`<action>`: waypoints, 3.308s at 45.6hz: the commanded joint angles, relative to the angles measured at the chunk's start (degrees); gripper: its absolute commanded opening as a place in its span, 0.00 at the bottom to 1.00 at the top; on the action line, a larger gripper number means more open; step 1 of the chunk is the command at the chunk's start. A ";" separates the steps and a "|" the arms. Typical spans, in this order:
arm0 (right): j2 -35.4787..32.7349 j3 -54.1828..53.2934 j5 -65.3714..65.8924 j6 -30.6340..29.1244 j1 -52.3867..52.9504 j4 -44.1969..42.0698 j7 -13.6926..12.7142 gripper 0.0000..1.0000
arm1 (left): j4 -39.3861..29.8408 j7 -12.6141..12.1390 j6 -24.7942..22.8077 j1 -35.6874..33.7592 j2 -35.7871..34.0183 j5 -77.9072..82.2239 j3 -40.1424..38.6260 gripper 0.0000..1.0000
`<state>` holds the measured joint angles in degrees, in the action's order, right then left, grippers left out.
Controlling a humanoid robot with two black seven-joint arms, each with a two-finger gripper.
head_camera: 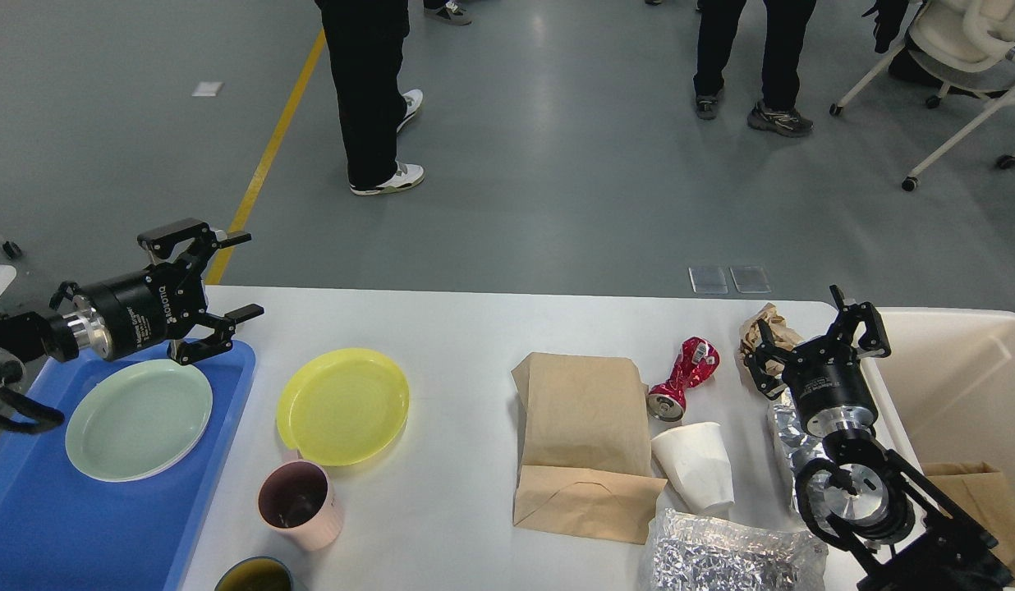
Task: Tidy desktop
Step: 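Raise the left gripper and move it over the pink cup, then lower the left gripper and grasp the pink cup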
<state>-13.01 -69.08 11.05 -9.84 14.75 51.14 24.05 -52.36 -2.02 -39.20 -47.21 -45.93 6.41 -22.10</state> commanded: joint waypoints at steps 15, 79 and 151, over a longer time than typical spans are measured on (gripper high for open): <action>0.00 0.00 -0.07 -0.01 0.01 0.01 -0.05 1.00 | 0.24 -0.79 -7.12 -49.71 12.43 0.71 66.29 0.97; 0.00 0.00 0.02 -0.01 0.01 0.01 0.04 1.00 | -43.89 4.39 -11.69 -101.85 38.99 -19.51 109.29 0.97; 0.00 0.00 0.02 -0.01 0.01 0.01 -0.05 1.00 | -23.24 3.25 28.56 -39.80 35.65 -14.06 101.21 0.65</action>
<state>-13.01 -69.08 11.06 -9.85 14.76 51.15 24.05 -78.09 1.27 -10.60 -89.06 -10.66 -7.51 79.94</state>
